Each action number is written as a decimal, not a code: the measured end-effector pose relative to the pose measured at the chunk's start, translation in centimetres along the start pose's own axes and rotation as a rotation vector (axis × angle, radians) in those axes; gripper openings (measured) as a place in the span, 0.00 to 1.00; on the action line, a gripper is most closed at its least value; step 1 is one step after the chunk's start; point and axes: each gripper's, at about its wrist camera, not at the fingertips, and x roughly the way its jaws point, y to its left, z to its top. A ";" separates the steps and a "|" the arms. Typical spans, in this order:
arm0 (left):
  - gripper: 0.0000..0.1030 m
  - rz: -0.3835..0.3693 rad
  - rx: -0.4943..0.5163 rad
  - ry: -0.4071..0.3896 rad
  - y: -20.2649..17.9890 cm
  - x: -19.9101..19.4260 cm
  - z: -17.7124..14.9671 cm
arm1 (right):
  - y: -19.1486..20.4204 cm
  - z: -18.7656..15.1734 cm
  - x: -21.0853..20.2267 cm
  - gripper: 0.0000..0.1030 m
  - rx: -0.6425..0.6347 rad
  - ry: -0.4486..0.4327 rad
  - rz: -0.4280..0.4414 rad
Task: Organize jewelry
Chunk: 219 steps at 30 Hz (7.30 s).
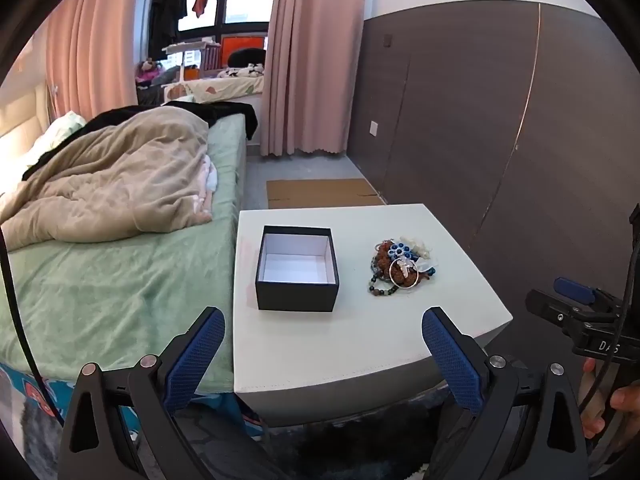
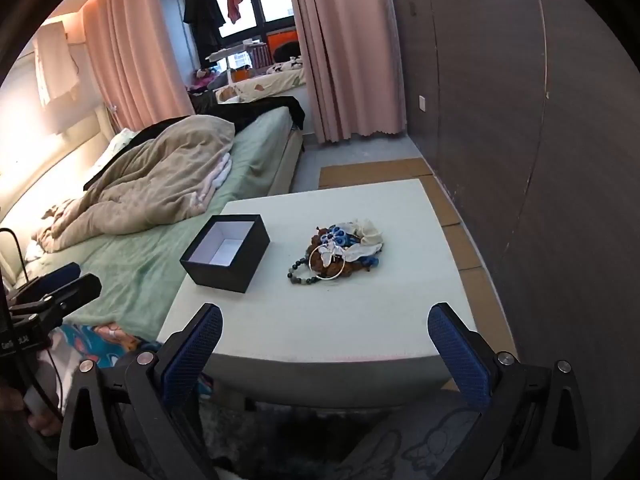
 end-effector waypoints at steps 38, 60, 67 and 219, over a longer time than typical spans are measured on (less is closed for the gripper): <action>0.96 -0.014 0.030 -0.031 -3.6 -1.7 0.4 | -1.0 0.6 -1.8 1.00 0.021 -0.009 -0.034; 0.96 -0.015 0.036 -0.034 -3.6 -1.1 1.5 | -1.3 1.7 -1.8 1.00 0.006 -0.036 -0.046; 0.96 -0.022 0.029 -0.033 -3.5 -1.2 1.5 | -1.7 1.2 -2.0 1.00 0.016 -0.032 -0.052; 0.51 -0.141 -0.061 0.258 4.1 18.9 9.7 | -7.2 10.3 18.4 0.03 0.357 0.096 0.280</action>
